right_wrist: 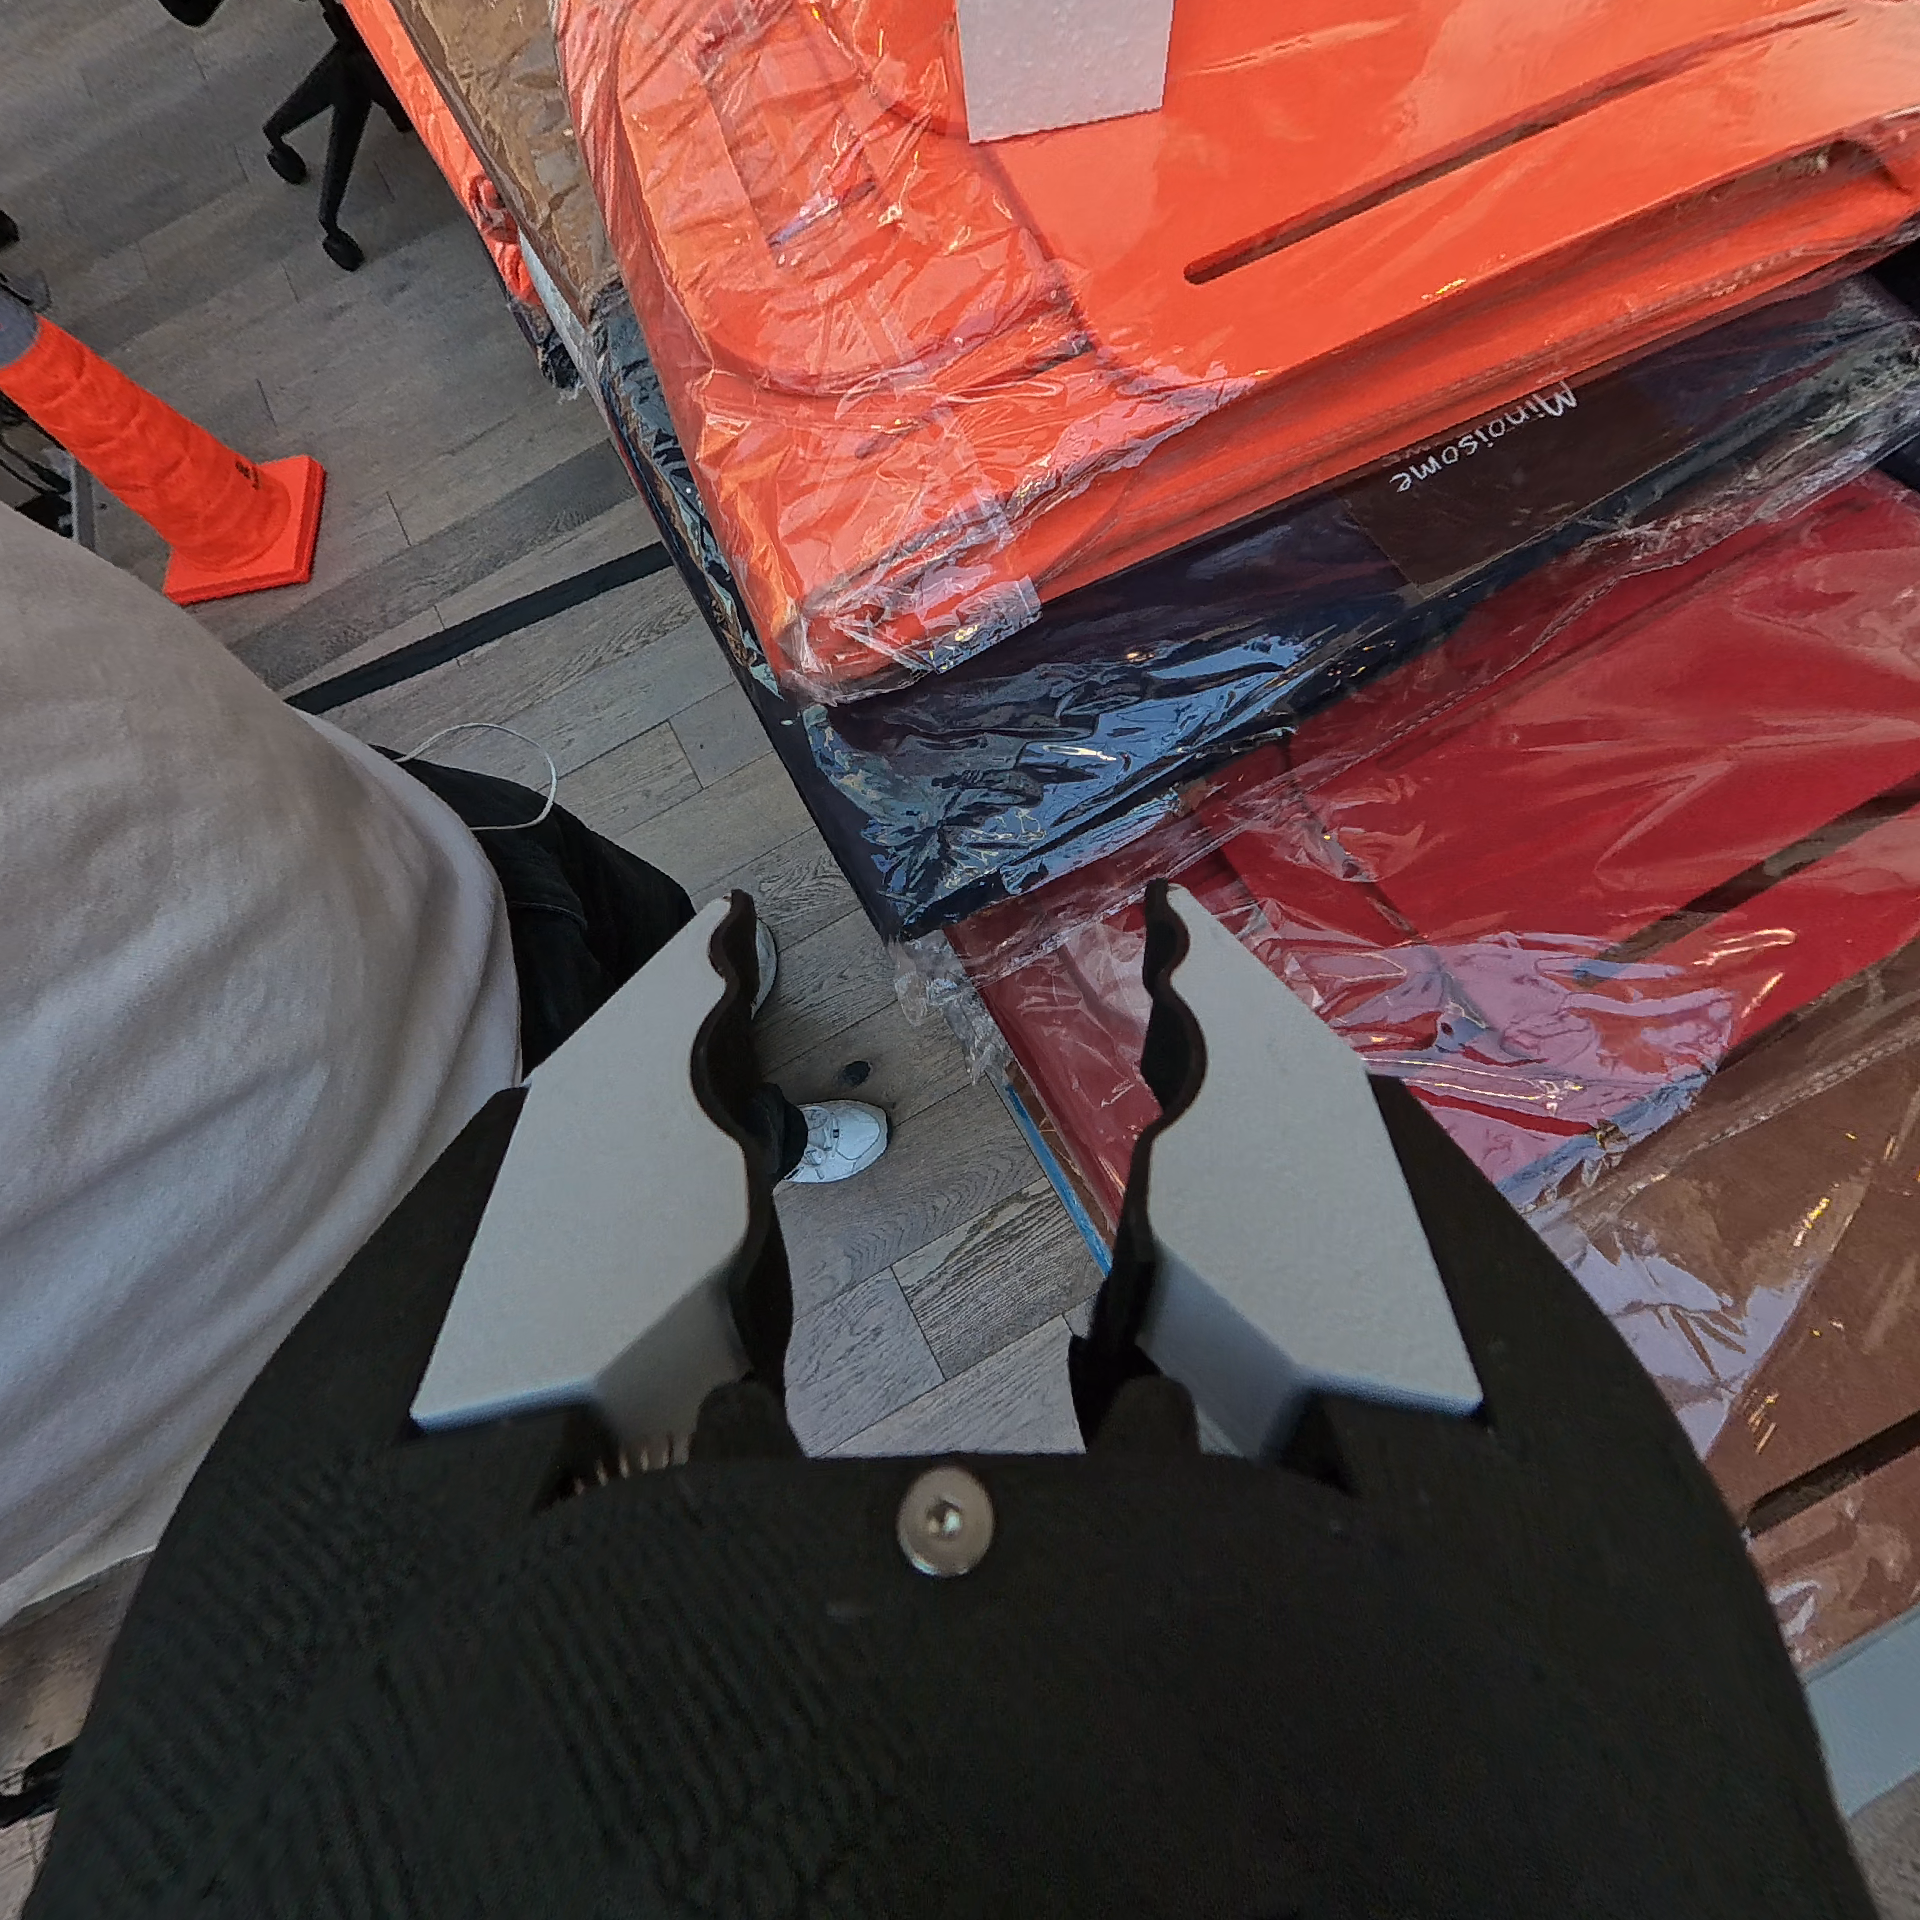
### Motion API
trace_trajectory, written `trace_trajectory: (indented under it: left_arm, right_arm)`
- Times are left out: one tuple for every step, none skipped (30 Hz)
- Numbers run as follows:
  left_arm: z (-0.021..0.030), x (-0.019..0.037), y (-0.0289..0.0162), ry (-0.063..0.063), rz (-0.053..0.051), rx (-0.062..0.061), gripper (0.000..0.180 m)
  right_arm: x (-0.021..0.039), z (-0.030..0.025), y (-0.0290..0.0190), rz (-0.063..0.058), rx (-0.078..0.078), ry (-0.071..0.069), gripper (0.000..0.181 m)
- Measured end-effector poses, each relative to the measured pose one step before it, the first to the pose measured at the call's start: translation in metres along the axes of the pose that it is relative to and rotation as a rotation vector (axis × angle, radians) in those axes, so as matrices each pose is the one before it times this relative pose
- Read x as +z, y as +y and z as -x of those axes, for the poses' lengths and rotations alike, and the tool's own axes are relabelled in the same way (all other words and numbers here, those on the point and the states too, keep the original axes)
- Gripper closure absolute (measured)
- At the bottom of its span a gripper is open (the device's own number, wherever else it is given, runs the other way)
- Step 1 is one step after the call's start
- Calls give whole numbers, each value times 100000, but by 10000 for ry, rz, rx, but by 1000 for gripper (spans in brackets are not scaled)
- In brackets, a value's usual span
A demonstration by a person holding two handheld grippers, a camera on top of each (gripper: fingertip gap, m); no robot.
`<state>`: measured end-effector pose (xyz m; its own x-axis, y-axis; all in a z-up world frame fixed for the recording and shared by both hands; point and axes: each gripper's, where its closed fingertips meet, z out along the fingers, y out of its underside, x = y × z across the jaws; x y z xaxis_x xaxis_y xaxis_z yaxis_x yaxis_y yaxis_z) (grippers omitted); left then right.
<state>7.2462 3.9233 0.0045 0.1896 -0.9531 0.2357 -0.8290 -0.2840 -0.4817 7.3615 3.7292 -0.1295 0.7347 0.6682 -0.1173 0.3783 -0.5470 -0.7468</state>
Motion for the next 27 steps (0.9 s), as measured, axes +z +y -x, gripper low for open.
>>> trace_trajectory:
  left_arm:
    - [56,-77,-131,55,-110,-36,123]
    - [18,-130,-121,55,-118,-16,123]
    - [-110,-167,-185,98,-167,-12,121]
    - [-155,-201,-178,96,-172,-19,118]
    - [-68,-256,-104,13,-134,-3,115]
    - [23,-303,-45,-75,-137,51,113]
    - [103,-392,-7,-145,-152,80,110]
    - [163,-543,46,-200,-196,62,105]
    - [78,-791,50,-182,-338,60,102]
    - [108,-1096,110,-232,-521,56,103]
    - [502,-1341,351,-484,-603,63,106]
    - [1005,-1476,865,-793,-495,74,108]
    - [1295,-1468,1344,-932,-387,56,107]
    - [1435,-1373,1697,-958,-315,-103,106]
    - [1483,-1236,1917,-895,-228,-366,103]
    - [1303,-1053,2040,-694,-124,-568,100]
    - [1122,-835,1981,-536,-128,-655,98]
    - [936,-592,1815,-445,-151,-631,98]
    - [717,-311,1553,-371,-167,-495,98]
    - [604,2,1384,-351,-122,-338,99]
    - [460,279,1326,-291,47,-253,97]
    - [334,497,1250,-216,196,-178,96]
    - [289,657,1208,-188,313,-51,95]
    - [409,731,1171,-269,411,56,94]
    - [578,673,960,-374,349,89,94]
    - [382,562,646,-234,185,70,98]
    - [-79,371,404,83,65,34,117]
  right_arm:
    - [12,-3,-117,-29,-6,-14,107]
    - [23,-6,-84,4,-18,-3,107]
    - [33,-21,-79,20,-28,3,107]
    - [48,-12,-90,22,-38,-3,107]
    - [57,-8,-80,32,-37,-16,107]
    - [75,-8,-95,36,-26,-20,107]
    - [81,-7,-111,39,-34,-19,107]
    - [69,-16,-124,39,-57,-3,107]
    - [53,-15,-150,35,-67,13,107]
    - [21,8,-179,8,-65,18,107]
    - [-1,13,-207,-37,-52,25,107]
    - [12,49,-202,-66,-26,5,107]
    - [35,5,-151,-59,-17,32,107]
    - [61,-23,-143,-68,-27,36,107]
    - [109,37,-93,-30,7,-33,107]
    - [169,11,-48,32,23,-42,107]
    - [212,-21,-46,84,-13,-42,107]
    - [249,-79,-89,109,-60,-19,107]
    - [258,-53,-183,105,-100,-30,107]
    - [251,29,-297,94,-115,-85,107]
    - [246,-9,-398,73,-129,-73,107]
    - [243,-28,-442,72,-145,-72,107]
    - [231,-45,-433,95,-154,-68,107]
    - [196,-66,-426,102,-172,-32,106]
    - [135,-109,-447,74,-183,11,106]
    - [98,-71,-476,27,-164,18,106]
    - [57,25,-476,-33,-124,-13,106]
